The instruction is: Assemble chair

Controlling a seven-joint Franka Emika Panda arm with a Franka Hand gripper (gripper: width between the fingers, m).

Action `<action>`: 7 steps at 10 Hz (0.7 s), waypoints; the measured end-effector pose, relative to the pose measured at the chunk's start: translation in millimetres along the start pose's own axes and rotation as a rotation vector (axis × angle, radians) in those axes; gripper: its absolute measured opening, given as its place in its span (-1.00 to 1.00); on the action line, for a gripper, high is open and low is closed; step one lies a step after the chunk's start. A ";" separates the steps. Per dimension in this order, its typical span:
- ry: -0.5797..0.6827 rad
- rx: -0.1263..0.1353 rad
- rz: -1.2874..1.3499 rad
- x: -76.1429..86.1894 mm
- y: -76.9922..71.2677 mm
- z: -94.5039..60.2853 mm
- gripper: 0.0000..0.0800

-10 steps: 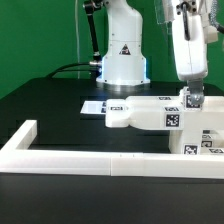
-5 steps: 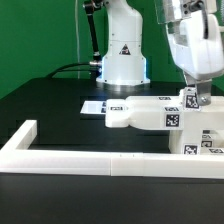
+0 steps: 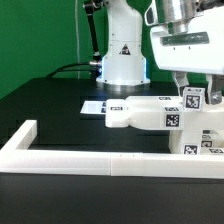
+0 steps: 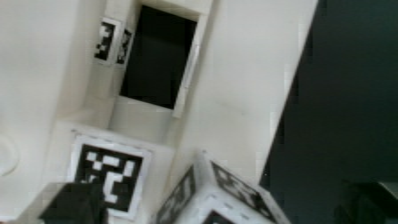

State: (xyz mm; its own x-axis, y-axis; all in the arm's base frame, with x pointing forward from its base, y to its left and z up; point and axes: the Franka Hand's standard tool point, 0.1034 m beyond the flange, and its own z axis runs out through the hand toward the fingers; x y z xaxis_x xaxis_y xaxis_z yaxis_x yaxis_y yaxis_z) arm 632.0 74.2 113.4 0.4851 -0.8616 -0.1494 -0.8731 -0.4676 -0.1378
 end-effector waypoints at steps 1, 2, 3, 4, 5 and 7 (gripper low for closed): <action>0.005 -0.015 -0.112 0.4 -0.5 -1.4 0.62; 0.005 -0.024 -0.196 2.1 -1.0 -2.7 0.62; 0.005 -0.047 -0.323 3.7 0.1 -3.7 0.62; 0.009 -0.065 -0.442 6.1 -1.0 -5.3 0.62; 0.010 -0.064 -0.508 6.4 -2.6 -6.2 0.62; 0.015 -0.080 -0.675 7.0 -2.1 -6.1 0.62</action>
Offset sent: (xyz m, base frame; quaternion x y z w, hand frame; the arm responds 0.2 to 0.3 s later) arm 0.0094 -0.0088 0.0047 -0.0623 -0.0006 -0.2885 0.9555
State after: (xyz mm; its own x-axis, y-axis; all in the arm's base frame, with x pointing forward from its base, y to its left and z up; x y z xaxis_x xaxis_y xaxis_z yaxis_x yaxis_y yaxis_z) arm 636.9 68.0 118.7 0.9248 -0.3782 -0.0427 -0.3805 -0.9165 -0.1235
